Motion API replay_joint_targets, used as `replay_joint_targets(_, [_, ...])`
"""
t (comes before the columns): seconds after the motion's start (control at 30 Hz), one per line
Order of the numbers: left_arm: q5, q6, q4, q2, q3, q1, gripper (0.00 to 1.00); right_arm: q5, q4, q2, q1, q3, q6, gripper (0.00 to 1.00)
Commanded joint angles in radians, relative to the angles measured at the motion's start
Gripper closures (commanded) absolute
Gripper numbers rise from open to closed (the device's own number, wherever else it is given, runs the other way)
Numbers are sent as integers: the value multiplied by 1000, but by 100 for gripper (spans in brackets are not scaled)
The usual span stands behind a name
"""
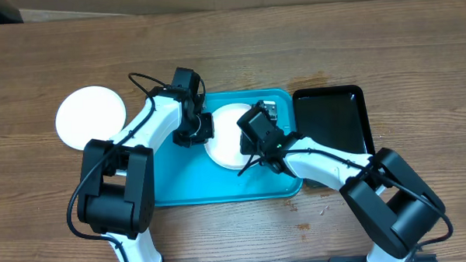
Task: Clean dirty plates on tray and stack at the side
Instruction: 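Scrub the white plate with the sponge while the left gripper holds it, then return the sponge to the black tray and rinse it with the right gripper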
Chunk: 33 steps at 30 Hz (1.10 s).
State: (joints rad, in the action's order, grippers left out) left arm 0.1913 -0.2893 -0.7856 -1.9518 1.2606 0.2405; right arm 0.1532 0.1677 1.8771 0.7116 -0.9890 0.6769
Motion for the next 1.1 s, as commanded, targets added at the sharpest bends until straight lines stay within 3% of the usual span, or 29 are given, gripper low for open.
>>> replay_joint_targets(0.0, [8,5,0,-29,-15,9,96,-201,-34,77,0,21,-5,96])
replay_joint_targets(0.3, [8,5,0,-29,-15,9,96,-395,-134,26,-12,-29,-89,96])
replay_joint_targets(0.57, [8,6,0,-29,-16,9,96,-499,-110,-232,-177,-79,-108,96])
replay_joint_targets(0.73, [8,6,0,-29,-15,9,96,-514,74,-359,-326,-79,-124,96])
replay_joint_targets(0.9, [8,6,1,-29,-15,9,96,-502,338,-396,-465,-79,-270,96])
replay_joint_targets(1.07, [8,6,6,-29,-15,9,96,-280,564,-393,-541,-47,-315,96])
